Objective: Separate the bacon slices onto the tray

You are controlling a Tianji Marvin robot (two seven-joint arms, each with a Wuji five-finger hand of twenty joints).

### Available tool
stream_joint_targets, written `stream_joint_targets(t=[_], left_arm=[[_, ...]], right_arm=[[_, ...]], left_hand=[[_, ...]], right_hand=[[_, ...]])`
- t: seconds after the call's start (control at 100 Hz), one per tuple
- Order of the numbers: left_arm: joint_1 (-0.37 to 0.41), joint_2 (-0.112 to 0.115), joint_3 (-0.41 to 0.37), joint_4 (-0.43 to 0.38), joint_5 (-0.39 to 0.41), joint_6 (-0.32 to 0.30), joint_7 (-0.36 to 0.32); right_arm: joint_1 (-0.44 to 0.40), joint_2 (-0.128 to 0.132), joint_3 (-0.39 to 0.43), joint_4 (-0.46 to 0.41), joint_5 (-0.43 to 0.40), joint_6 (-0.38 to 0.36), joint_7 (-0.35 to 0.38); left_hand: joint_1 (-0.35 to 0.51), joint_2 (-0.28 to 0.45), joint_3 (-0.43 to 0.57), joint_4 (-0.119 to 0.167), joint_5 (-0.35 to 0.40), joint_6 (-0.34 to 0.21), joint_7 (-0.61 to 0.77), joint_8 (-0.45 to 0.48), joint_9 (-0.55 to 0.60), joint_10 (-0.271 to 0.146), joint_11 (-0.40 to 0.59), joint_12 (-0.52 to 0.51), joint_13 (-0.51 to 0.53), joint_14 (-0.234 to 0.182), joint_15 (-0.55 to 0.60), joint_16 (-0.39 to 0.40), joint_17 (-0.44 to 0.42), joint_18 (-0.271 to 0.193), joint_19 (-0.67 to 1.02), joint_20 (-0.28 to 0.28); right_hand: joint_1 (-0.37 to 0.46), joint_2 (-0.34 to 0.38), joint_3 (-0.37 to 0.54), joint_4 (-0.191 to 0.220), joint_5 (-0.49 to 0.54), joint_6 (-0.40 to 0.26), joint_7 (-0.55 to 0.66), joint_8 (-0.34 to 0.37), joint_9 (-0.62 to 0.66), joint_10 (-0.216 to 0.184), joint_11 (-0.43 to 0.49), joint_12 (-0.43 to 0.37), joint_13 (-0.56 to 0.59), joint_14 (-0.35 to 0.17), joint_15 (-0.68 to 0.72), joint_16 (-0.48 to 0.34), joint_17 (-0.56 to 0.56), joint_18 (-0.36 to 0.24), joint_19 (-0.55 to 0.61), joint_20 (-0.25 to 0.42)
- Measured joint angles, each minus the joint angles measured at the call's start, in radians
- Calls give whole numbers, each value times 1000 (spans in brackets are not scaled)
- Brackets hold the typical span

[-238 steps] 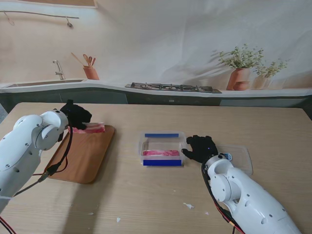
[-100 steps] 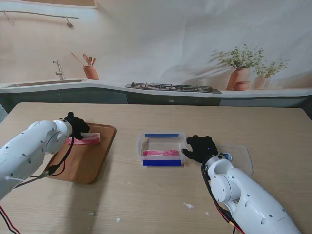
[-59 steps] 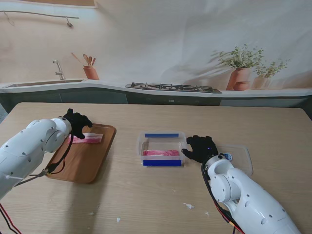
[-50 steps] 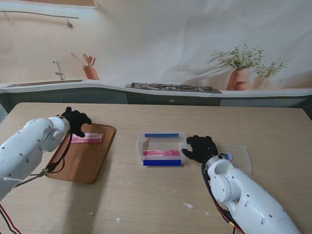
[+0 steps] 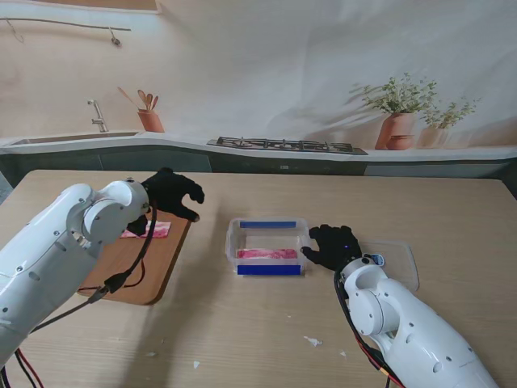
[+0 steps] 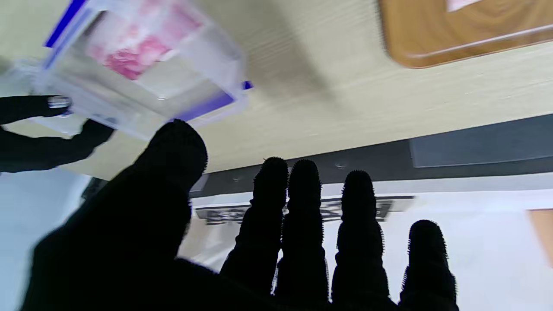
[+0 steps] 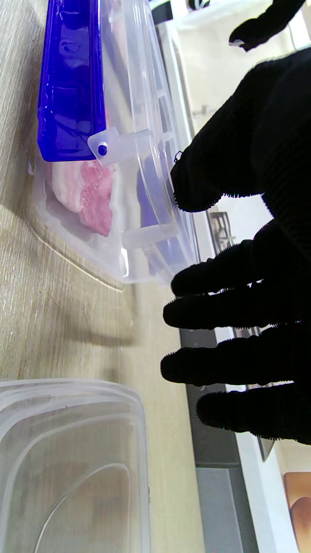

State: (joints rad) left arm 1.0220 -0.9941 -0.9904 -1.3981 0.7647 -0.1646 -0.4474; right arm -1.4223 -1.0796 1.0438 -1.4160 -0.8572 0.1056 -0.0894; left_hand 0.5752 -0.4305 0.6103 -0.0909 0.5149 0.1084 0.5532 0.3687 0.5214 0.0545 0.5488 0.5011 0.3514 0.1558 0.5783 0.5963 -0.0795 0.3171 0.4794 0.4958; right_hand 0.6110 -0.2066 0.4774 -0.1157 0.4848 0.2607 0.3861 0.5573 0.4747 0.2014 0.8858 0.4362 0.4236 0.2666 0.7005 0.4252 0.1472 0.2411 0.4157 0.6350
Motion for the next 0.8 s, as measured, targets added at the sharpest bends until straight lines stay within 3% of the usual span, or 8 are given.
stream_joint_targets(t=[0.15,0.23,0.28,0.42,0.57,0.66,0.8], left_arm=[[-54,-11,125,-26,-138,138,-13],[-82,-22,182,-28,-155,153,-11],[-101,-29,223,-29,-172,175,-5],[-134,-65,319,-33,-385,382,45],[-195,-114,432,11,-409,384,54],[-219,-145,464,44,-477,410,63],[-257,-172,536,76,-501,432,72]], right_arm=[[0,0,1,0,1,-1,0],[-1,0,2,0,2,-2,0],[-2,0,3,0,4,-2,0],[-4,-2,5,0,6,-2,-2],[-6,-3,8,-1,8,-4,-3],[-8,-3,10,-1,8,-5,-4],[-10,-4,13,-1,10,-6,-5]], left_hand=[[1,10,-18,0,59,-4,12,12,56,4,0,5,38,13,22,26,0,2,0,-20],[3,25,-21,0,111,-17,32,18,111,5,5,13,80,16,42,38,0,2,0,-21],[48,62,-61,0,142,-23,37,23,151,6,9,15,101,25,55,47,0,2,13,-21],[112,121,-152,0,204,-14,46,23,227,43,10,24,152,57,80,53,0,21,38,-33],[145,142,-174,0,206,-4,17,-4,251,58,-29,-9,179,65,52,44,0,23,45,-50],[145,142,-171,0,206,14,-5,-22,254,74,-53,-46,214,71,9,-5,0,23,50,-76],[145,153,-170,8,206,26,-13,-32,256,83,-55,-66,230,78,-17,-35,4,23,62,-90]], right_hand=[[0,0,0,0,0,0,-1,0,0,0,0,0,0,0,0,0,0,0,0,0],[0,0,0,0,0,0,-3,0,0,0,0,0,0,0,0,0,0,0,0,0],[0,0,0,0,0,0,-4,0,0,0,0,0,0,0,0,0,0,0,0,0],[0,1,0,0,-2,-1,-5,-1,0,0,0,0,0,0,0,0,0,0,0,0],[0,3,0,0,-6,-4,-5,-2,0,0,0,0,0,0,0,0,0,0,0,0],[0,5,-6,0,-8,-8,-5,-2,0,0,0,0,0,0,0,0,0,0,0,0],[0,6,-11,0,-8,-16,-5,-13,0,0,0,0,0,0,0,0,0,0,0,0]])
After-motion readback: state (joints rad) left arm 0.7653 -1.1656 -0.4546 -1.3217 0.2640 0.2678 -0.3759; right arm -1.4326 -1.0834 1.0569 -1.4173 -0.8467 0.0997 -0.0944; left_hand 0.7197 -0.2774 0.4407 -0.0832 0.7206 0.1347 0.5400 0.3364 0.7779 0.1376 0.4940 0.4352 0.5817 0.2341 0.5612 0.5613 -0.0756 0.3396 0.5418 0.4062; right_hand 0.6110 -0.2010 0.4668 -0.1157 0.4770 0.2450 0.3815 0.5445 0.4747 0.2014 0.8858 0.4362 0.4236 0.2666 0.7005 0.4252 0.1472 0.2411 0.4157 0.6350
